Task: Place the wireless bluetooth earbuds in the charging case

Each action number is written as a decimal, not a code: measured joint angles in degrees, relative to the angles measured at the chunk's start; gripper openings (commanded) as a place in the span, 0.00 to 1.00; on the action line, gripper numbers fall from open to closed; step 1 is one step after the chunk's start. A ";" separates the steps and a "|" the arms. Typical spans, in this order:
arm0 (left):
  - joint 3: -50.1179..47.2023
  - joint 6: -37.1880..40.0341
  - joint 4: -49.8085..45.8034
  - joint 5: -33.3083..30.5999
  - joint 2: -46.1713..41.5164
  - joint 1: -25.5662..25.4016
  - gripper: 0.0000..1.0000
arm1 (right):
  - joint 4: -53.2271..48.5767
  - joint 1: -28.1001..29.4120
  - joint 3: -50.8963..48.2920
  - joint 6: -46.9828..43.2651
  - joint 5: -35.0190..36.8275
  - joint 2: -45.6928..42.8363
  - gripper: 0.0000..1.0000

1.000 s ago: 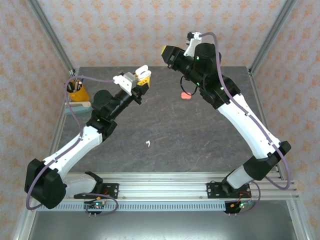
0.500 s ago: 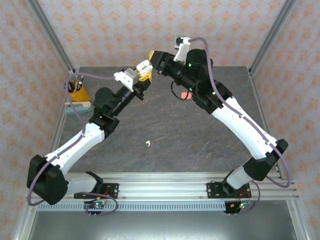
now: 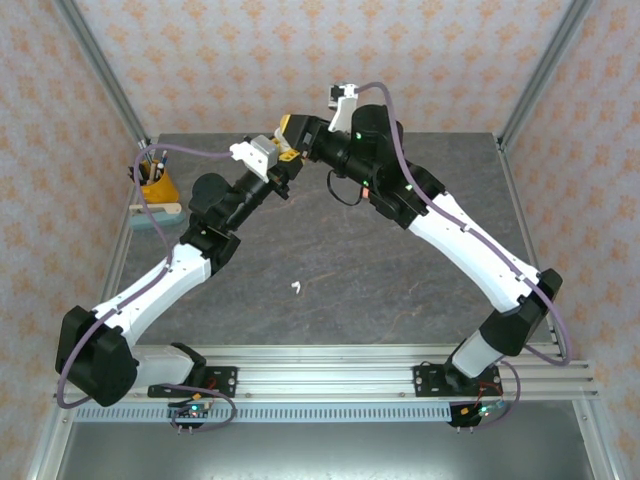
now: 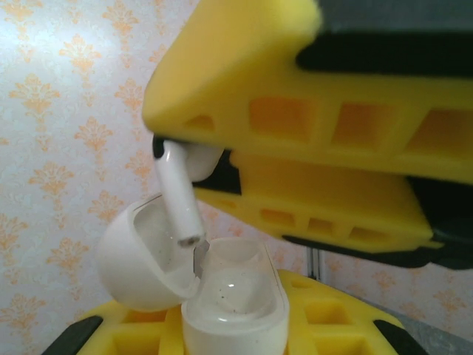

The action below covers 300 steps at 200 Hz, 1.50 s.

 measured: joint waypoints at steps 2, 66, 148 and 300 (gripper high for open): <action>0.00 0.00 0.00 0.00 0.00 0.00 0.00 | 0.00 0.00 -0.09 0.09 0.00 0.04 0.25; 0.00 0.02 -0.24 -0.61 0.09 0.02 0.00 | 1.97 0.00 -1.75 0.59 -0.11 0.04 0.25; 0.00 0.02 -0.90 -0.68 0.11 0.00 0.00 | 2.93 0.00 -5.03 0.28 0.63 -1.90 0.25; 0.00 0.02 -2.21 -0.90 0.11 0.02 0.00 | 5.22 -0.02 -9.53 -2.54 -0.61 -3.78 0.24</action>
